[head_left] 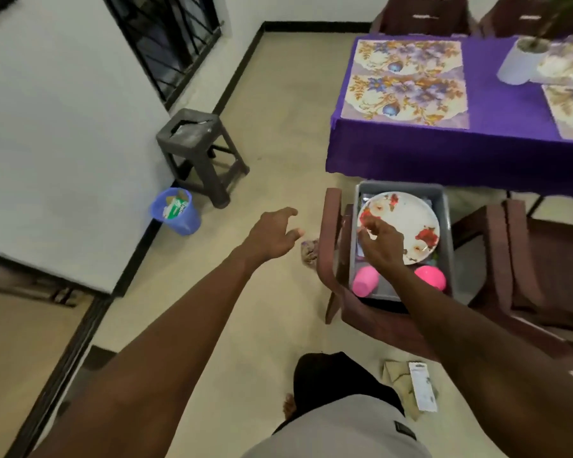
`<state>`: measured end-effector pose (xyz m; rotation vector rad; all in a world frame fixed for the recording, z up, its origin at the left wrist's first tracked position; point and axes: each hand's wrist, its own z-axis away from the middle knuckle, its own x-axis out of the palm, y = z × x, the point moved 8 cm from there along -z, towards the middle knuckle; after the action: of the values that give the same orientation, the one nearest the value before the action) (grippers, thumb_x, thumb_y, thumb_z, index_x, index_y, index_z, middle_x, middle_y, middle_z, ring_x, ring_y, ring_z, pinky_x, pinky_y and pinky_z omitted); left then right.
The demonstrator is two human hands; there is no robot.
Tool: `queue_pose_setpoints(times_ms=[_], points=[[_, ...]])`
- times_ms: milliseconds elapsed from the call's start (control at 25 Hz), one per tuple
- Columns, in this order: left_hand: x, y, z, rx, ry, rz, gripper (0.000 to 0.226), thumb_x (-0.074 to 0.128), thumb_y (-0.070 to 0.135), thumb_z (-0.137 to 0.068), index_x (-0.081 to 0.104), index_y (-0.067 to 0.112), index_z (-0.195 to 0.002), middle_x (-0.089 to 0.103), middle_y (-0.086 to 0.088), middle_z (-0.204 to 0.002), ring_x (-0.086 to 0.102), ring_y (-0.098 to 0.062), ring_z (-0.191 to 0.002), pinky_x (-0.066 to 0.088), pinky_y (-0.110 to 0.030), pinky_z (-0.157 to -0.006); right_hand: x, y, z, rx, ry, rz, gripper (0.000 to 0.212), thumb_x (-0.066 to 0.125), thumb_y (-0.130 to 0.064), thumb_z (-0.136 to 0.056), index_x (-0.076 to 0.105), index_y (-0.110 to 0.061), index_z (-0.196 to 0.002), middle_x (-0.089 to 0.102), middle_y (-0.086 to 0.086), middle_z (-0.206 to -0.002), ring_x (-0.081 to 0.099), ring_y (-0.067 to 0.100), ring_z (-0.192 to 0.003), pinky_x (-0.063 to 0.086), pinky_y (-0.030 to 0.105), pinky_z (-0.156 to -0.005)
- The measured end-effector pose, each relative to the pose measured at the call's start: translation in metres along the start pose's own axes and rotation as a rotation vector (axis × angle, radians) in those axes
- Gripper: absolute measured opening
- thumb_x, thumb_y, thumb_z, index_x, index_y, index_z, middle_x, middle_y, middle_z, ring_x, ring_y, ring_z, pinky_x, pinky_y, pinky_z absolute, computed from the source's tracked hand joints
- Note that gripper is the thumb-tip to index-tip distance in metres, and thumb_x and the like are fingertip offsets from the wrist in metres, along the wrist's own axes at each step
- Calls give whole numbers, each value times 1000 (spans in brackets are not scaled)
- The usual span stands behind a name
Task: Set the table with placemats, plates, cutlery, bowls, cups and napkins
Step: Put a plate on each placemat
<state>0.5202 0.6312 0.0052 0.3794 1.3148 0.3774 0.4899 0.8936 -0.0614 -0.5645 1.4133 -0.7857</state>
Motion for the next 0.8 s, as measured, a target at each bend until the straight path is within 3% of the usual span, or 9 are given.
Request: queue_pose_setpoints(times_ms=[320, 520, 600, 720, 800], points=[[4, 30, -128, 246, -206, 15, 55, 64, 34, -100, 48, 14, -149, 66, -16, -134, 62, -30, -122, 34, -20, -91, 16, 36, -55, 269, 231, -57, 25, 68, -23, -94, 73, -7, -112, 75, 12, -111, 67, 31, -107, 48, 38, -94], [-2, 60, -190, 377, -284, -56, 42, 58, 24, -104, 58, 4, -141, 60, -16, -143, 55, -31, -132, 35, -26, -101, 19, 40, -87, 408, 362, -129, 28, 70, -23, -93, 73, -5, -115, 75, 15, -113, 67, 34, -109, 48, 40, -97], [5, 74, -211, 437, -326, -66, 39, 59, 20, -103, 61, 2, -137, 63, -19, -138, 58, -33, -127, 38, -30, -98, 20, 47, -93, 454, 400, -150, 29, 70, -23, -94, 72, -5, -116, 74, 15, -114, 67, 33, -109, 48, 39, -98], [37, 90, -257, 501, -431, -64, 45, 61, 33, -97, 63, 6, -134, 69, -19, -125, 64, -35, -114, 42, -30, -86, 19, 63, -99, 589, 463, -194, 32, 71, -26, -94, 72, -5, -118, 74, 14, -116, 67, 32, -111, 46, 37, -99], [64, 96, -287, 515, -493, -97, 52, 65, 39, -96, 60, 10, -139, 66, -16, -129, 63, -31, -117, 41, -28, -86, 21, 78, -101, 660, 502, -189, 34, 70, -29, -95, 71, -5, -119, 74, 13, -117, 66, 32, -113, 45, 35, -99]])
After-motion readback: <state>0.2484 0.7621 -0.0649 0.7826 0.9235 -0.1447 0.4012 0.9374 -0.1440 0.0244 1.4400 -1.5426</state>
